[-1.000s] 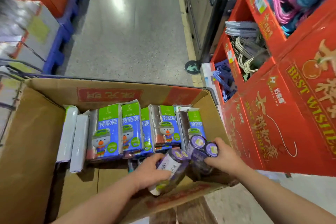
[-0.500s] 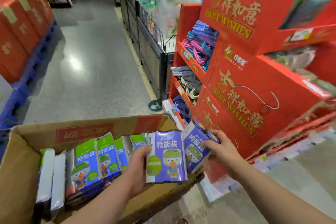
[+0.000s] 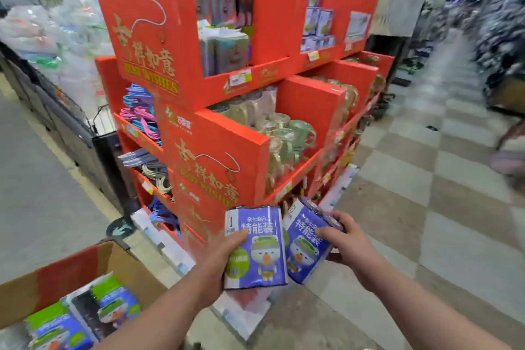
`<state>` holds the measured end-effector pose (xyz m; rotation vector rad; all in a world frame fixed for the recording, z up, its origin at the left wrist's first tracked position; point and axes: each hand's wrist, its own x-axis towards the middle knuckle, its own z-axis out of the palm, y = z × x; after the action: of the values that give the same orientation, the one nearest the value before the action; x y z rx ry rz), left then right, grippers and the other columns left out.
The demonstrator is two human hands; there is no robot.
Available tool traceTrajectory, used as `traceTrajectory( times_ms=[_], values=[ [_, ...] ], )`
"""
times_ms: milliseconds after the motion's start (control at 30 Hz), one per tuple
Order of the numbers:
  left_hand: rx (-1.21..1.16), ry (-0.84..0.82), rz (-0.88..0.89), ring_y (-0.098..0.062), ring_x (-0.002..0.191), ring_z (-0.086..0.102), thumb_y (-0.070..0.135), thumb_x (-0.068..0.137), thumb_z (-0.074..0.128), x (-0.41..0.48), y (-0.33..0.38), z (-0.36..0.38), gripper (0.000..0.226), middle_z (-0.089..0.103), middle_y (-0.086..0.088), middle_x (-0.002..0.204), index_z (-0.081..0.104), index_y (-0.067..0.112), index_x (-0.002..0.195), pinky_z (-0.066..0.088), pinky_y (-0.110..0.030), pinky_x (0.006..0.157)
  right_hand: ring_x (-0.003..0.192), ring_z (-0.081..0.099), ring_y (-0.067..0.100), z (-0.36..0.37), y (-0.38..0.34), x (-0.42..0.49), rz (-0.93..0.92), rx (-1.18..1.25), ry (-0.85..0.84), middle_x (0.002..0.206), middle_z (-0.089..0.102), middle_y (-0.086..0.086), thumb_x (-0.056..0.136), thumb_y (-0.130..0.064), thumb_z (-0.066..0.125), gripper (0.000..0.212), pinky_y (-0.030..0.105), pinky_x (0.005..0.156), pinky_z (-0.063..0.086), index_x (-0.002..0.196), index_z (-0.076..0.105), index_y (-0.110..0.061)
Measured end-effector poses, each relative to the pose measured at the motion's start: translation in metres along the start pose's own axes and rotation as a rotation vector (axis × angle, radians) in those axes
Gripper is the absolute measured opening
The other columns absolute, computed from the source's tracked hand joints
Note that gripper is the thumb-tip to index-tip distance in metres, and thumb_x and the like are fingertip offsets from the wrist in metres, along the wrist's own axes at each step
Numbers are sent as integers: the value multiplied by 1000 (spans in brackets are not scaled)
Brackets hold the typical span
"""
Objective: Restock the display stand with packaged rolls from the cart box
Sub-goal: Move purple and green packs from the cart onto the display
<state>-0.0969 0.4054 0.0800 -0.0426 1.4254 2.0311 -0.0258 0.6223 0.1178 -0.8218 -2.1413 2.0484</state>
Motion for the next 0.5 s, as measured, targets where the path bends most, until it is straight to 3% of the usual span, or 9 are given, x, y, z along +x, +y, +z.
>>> traceTrajectory(
  times_ms=[67,200,367,500],
  values=[
    [28,-37,-37,-30,65,72,23,72,63,20,-12,47,48,74,-19,88,60,2,115,58,-37,52,66,62,13,-51,2,5,6,29,67,89,66,1,85,-3,63,25,27,59,52,101,54,-20],
    [77,-108,-62,-36,75,72,23,71,63,51,-44,133,54,71,-26,101,57,3,122,60,-43,60,67,62,13,-151,0,16,-10,52,149,92,65,3,85,-3,63,26,24,55,53,101,52,-19],
    [107,-113,-68,-35,71,72,14,80,60,83,-72,208,40,72,-25,98,59,6,119,58,-39,55,68,61,15,-246,-2,31,-19,73,231,93,64,5,86,-5,63,30,25,56,51,112,52,-14],
    [119,-89,-53,-35,72,72,15,77,62,109,-77,254,41,72,-23,97,58,8,117,59,-41,60,66,60,13,-297,-8,51,-42,76,261,86,62,1,85,-3,63,30,24,54,51,112,52,-11]
  ],
)
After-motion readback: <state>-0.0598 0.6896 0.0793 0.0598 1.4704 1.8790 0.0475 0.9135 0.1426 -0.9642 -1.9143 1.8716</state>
